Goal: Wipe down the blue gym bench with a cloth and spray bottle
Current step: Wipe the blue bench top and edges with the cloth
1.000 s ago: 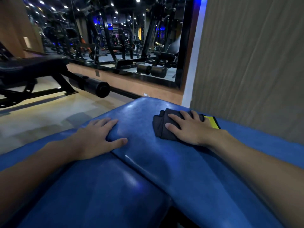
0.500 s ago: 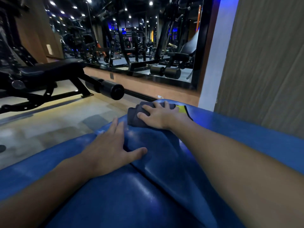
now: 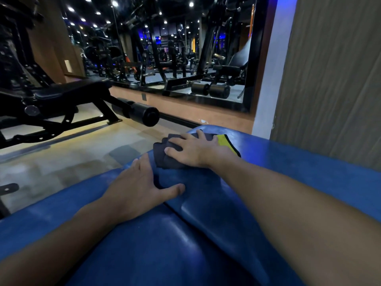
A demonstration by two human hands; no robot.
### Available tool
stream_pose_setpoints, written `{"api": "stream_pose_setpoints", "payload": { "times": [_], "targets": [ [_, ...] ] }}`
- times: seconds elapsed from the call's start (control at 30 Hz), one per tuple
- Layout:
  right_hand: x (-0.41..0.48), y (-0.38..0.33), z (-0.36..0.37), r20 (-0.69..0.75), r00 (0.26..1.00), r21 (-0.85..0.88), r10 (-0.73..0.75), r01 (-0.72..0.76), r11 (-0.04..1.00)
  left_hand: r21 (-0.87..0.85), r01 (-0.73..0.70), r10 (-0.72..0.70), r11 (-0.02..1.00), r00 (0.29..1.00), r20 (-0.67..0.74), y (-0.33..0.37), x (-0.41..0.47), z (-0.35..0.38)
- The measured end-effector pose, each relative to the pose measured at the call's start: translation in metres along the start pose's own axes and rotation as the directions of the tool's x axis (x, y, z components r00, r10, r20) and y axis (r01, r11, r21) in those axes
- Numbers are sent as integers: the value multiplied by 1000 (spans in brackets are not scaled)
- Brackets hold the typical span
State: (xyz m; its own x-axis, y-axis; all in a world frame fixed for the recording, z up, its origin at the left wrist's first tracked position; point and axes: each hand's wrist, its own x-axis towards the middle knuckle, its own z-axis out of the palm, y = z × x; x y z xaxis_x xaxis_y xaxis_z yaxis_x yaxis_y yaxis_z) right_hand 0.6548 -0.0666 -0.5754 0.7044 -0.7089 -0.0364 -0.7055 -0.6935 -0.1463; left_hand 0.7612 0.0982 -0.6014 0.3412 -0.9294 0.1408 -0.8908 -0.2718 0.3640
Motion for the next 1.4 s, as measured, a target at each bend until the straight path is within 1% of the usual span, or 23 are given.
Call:
{"api": "stream_pose_setpoints", "payload": {
  "times": [0.13,0.27,0.33,0.53,0.63,0.7,0.8,0.97,1.17,1.4],
  "targets": [
    [-20,9,1,-14,1000,14,-10,11,1000,-19,-7,7,1000,999,42,1,0,-5],
    [-52,22,2,-31,999,19,-16,16,1000,-50,58,-53,997,994,98,8,-3,-15],
    [-68,30,3,-35,999,6,3,-2,1000,-12,68,-65,998,987,149,13,-3,-20],
    [-123,47,-3,5,999,-5,52,-52,999,86,-13,-11,996,962,274,34,-9,-26],
    [-136,50,-10,36,996,-70,80,-77,995,140,-46,0,989,950,311,42,-14,-23],
    [-136,45,-14,40,995,-74,86,-83,994,157,-45,-9,987,945,328,46,-14,-24],
    [-137,36,-7,31,993,-38,118,-117,992,169,-63,4,984,945,327,52,-17,-26],
    [-149,44,-4,27,991,-24,130,-129,991,51,-121,100,991,948,303,56,-27,-22],
    [-186,66,-4,10,989,-12,148,-147,989,19,-187,174,982,945,275,72,-36,-13],
    [-232,94,-7,-5,979,-2,202,-202,979,56,-256,230,965,930,288,101,-47,-5]
  ]
}}
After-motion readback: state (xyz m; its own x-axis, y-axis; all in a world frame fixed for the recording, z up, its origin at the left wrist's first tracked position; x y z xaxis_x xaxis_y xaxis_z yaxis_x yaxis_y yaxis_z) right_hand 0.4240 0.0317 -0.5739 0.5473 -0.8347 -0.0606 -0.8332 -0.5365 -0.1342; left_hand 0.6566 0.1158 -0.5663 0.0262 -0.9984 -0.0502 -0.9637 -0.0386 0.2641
